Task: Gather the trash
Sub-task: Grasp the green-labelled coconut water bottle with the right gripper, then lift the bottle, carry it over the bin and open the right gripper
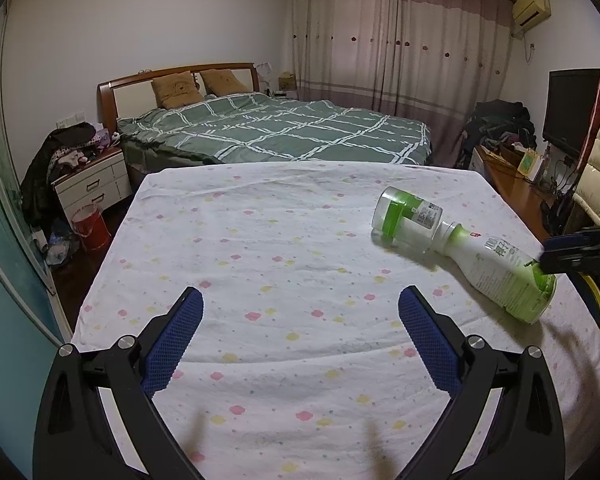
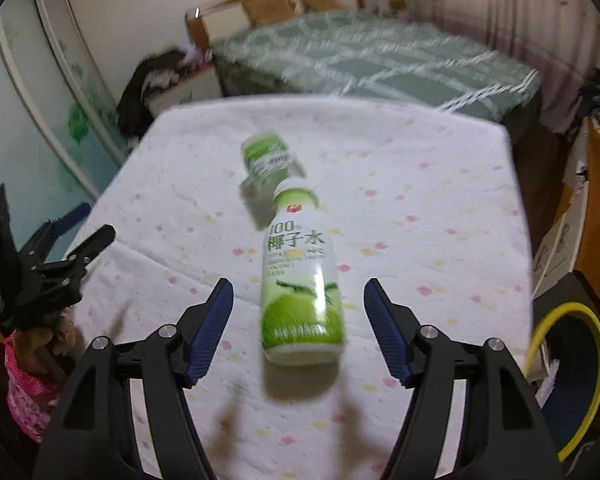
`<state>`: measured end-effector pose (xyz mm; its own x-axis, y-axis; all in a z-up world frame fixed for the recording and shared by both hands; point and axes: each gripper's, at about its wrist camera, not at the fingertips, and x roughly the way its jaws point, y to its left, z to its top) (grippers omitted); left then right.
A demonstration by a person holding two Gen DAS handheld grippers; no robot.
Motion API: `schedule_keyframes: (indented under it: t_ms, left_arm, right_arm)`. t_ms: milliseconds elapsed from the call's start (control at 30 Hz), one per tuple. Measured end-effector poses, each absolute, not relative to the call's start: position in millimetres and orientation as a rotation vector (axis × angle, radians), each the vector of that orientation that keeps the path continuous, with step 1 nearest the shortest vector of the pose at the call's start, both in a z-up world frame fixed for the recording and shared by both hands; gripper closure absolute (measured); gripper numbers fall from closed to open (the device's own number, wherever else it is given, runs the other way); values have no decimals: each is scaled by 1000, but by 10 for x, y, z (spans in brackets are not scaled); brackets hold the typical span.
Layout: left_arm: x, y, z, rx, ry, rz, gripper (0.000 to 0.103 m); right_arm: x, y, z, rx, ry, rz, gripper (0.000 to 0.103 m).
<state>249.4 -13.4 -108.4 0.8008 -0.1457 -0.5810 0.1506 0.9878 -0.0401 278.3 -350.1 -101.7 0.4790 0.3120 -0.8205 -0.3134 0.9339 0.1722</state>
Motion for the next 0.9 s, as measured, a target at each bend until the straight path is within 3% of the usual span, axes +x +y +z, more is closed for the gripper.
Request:
schedule_keyframes:
  t_ms: [200, 433, 900]
  left_arm:
    - [2478, -132, -1084, 2, 622, -167, 6]
    - [2480, -146, -1094, 6, 623, -175, 6]
    - [2490, -155, -1107, 11, 626, -173, 6]
  right_arm:
    - [3176, -3347, -1239, -19, 1159, 360, 39]
    - [3282, -3183, -1418, -84, 1224, 338, 52]
    - [2854, -3692, -1346, 4, 1145, 283, 54]
